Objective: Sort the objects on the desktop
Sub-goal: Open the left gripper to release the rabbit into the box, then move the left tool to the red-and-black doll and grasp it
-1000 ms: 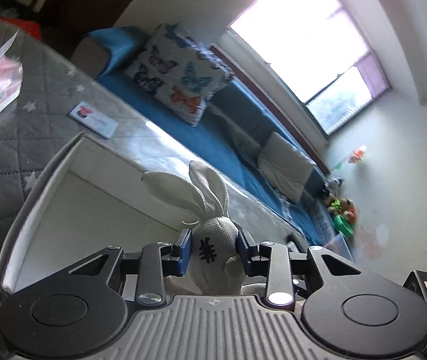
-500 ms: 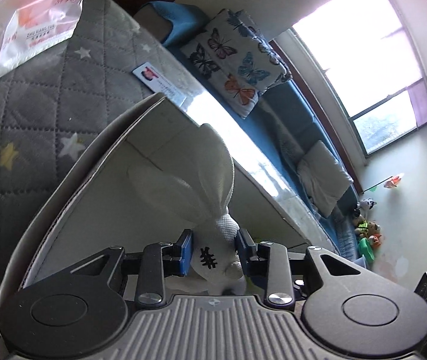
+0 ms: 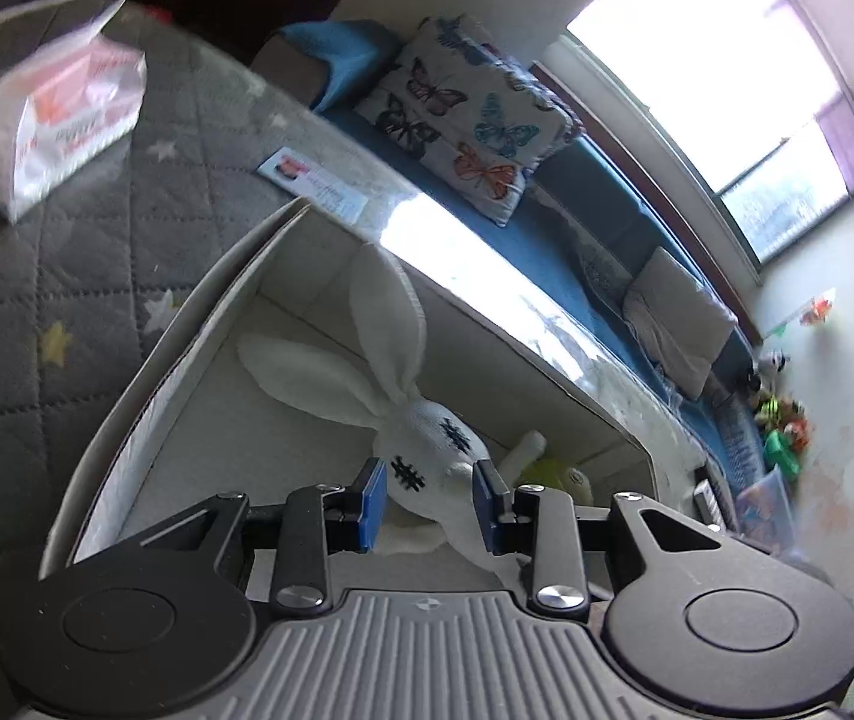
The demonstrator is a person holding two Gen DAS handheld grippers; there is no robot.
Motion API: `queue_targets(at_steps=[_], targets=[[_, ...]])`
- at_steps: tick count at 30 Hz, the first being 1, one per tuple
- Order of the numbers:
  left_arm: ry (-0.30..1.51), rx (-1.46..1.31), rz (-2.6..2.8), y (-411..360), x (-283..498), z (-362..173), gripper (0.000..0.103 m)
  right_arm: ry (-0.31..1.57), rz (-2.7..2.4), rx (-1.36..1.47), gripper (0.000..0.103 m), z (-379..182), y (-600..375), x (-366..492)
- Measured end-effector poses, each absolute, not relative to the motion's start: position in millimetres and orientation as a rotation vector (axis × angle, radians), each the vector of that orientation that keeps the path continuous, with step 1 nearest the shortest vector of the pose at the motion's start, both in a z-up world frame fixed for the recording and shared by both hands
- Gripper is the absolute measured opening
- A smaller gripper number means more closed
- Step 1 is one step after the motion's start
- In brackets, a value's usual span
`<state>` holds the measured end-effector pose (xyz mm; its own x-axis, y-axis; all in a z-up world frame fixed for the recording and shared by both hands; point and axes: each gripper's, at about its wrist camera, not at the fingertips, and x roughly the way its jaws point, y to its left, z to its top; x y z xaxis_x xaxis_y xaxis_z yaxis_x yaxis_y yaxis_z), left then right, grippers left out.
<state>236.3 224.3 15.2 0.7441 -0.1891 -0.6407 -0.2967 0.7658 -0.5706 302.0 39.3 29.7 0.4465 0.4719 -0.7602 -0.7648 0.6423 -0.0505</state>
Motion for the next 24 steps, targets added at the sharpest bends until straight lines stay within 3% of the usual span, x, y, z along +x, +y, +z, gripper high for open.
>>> queue_targets(at_steps=[9, 17, 20, 24], targets=[[0.691, -0.499, 0.032, 177.8, 190.9, 51.2, 0.034, 0.689, 0.770, -0.332, 0.075, 62.3, -8.3, 249.6], [0.657, -0.394, -0.044, 136.6, 150.6, 61.9, 0.034, 0.601, 0.744, -0.297, 0.084, 75.5, -47.0, 193.4], [0.653, -0.383, -0.084, 124.4, 137.6, 60.4, 0.035, 0.585, 0.731, -0.271, 0.094, 73.6, -61.4, 175.6], [0.663, -0.360, -0.132, 109.8, 124.7, 55.7, 0.035, 0.579, 0.712, -0.232, 0.096, 68.1, -81.9, 154.9]])
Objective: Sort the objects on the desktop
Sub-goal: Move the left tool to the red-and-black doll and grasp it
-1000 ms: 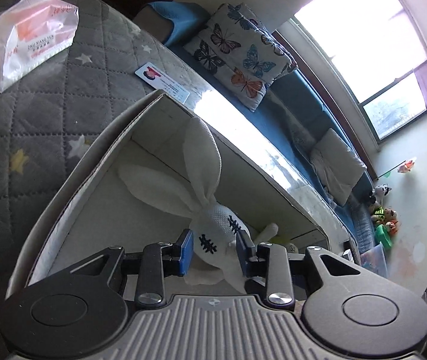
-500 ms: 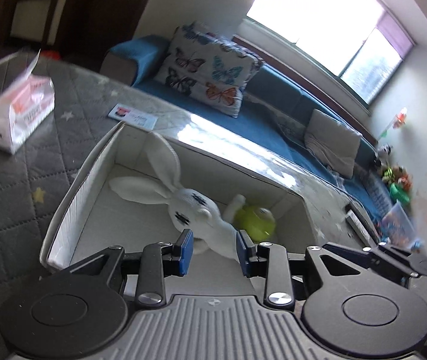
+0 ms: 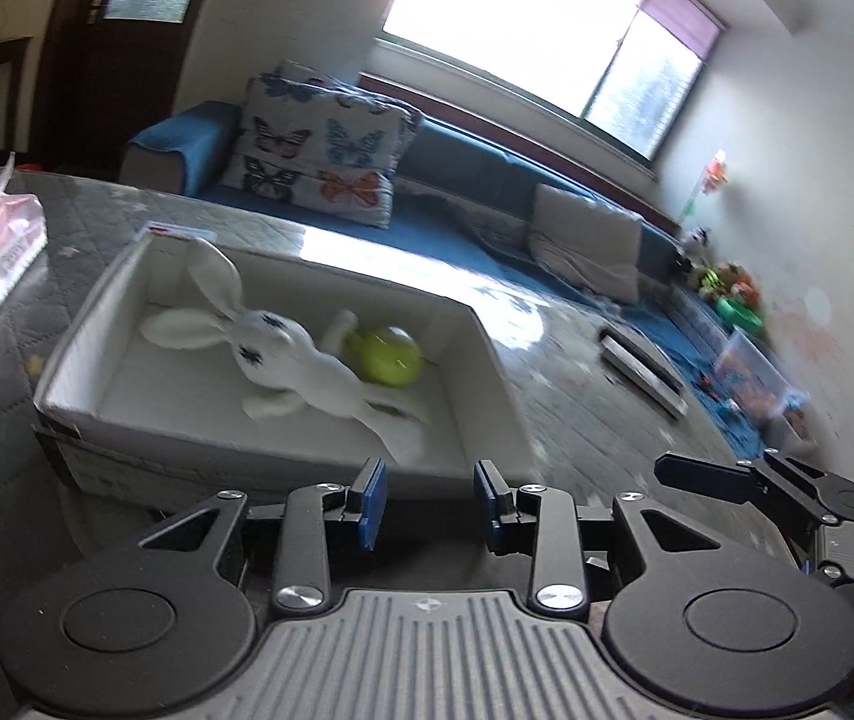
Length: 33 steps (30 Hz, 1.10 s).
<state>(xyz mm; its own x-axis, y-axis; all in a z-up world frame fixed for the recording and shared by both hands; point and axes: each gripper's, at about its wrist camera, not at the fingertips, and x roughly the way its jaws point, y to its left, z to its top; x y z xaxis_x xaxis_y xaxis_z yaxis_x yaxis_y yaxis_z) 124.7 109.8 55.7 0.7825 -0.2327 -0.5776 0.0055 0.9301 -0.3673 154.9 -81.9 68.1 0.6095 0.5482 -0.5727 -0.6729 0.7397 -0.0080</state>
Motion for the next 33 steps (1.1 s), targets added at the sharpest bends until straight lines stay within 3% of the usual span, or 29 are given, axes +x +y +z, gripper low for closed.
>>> queue_targets(at_steps=[2, 20, 33], targets=[[0.666, -0.345, -0.144, 102.2, 118.7, 52.2, 0.035, 0.584, 0.697, -0.206, 0.103, 63.4, -91.9, 147.5], [0.794, -0.248, -0.278, 41.0, 110.1, 10.7, 0.036, 0.691, 0.590, -0.096, 0.102, 4.9, -141.8, 116.8], [0.827, -0.304, -0.308, 44.5, 122.9, 7.0, 0.036, 0.745, 0.630, -0.074, 0.088, -9.3, -127.1, 138.0]])
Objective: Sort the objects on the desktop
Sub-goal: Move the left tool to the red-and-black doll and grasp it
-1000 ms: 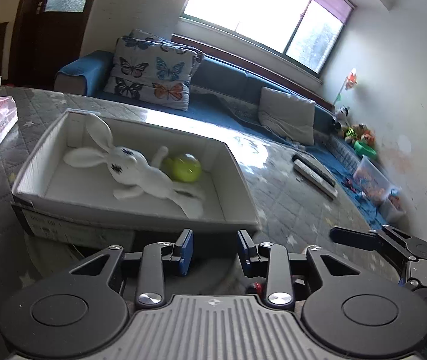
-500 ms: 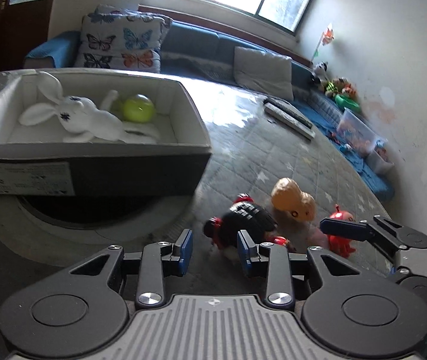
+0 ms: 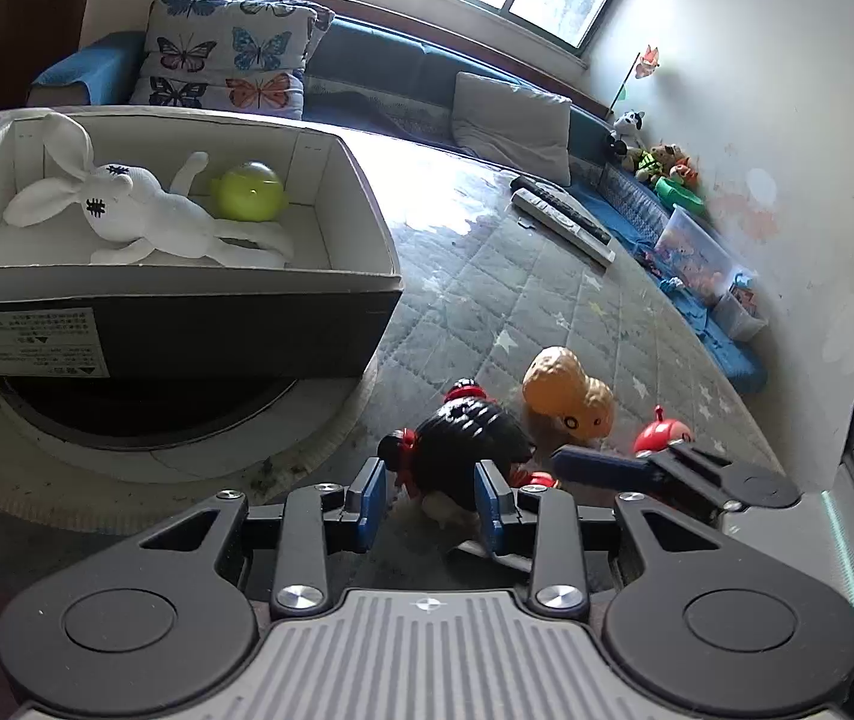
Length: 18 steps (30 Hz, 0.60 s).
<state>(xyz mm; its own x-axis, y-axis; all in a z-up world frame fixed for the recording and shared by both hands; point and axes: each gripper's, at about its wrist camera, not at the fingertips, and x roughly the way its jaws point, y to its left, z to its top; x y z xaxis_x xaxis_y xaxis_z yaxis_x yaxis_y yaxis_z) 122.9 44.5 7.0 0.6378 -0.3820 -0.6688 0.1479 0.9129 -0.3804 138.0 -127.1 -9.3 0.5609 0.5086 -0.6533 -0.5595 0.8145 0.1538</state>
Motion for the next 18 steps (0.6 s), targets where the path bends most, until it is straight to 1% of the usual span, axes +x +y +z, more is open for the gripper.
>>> queue_targets(at_steps=[7, 10, 11, 18], targets=[[0.815, -0.326, -0.345, 44.0, 132.4, 4.4, 0.036, 0.772, 0.635, -0.077, 0.080, -14.8, -119.6, 142.1], [0.810, -0.298, -0.356, 39.7, 135.2, 3.8, 0.036, 0.784, 0.631, -0.070, 0.075, -17.1, -120.1, 144.1], [0.813, -0.303, -0.361, 39.5, 136.1, 2.6, 0.036, 0.787, 0.630, -0.069, 0.071, -18.0, -120.3, 144.7], [0.819, -0.336, -0.385, 40.6, 140.2, -3.0, 0.036, 0.798, 0.617, -0.049, 0.060, -20.8, -126.0, 148.6]])
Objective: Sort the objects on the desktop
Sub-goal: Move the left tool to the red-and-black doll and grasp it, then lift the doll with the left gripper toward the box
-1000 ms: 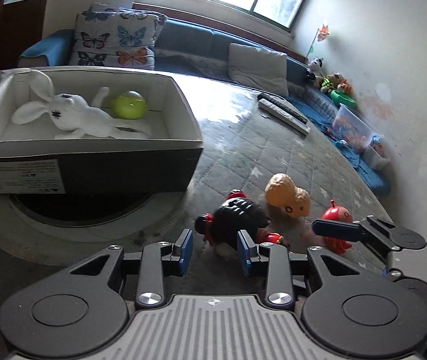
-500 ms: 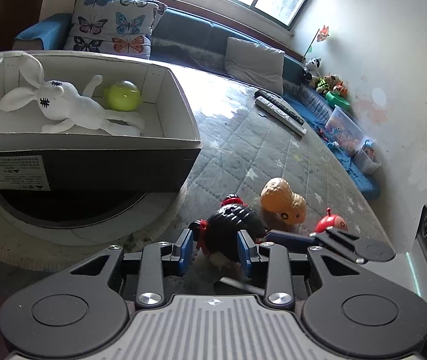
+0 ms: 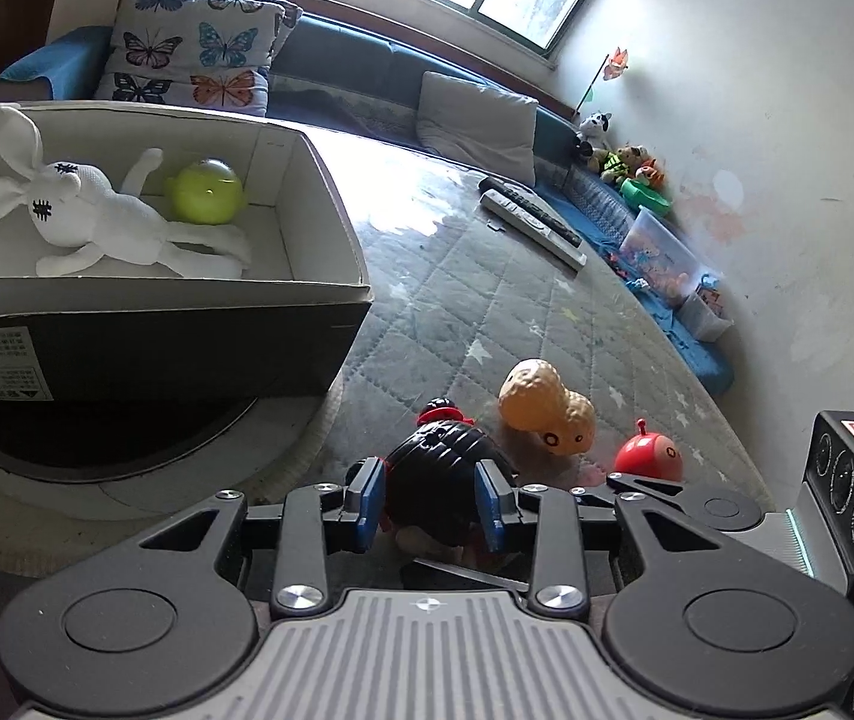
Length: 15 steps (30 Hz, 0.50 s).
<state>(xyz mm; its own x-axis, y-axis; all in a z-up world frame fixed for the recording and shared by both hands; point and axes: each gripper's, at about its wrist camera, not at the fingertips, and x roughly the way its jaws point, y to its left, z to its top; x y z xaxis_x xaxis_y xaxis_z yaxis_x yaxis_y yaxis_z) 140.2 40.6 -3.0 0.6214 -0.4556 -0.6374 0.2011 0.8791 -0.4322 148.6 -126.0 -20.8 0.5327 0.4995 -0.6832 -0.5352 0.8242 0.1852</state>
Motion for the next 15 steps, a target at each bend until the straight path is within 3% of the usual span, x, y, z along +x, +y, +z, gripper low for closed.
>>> queue_targets(at_steps=[15], targets=[[0.859, -0.535, -0.399, 58.9, 145.2, -16.1, 0.038, 0.795, 0.608, -0.044, 0.055, -20.2, -130.7, 149.8]])
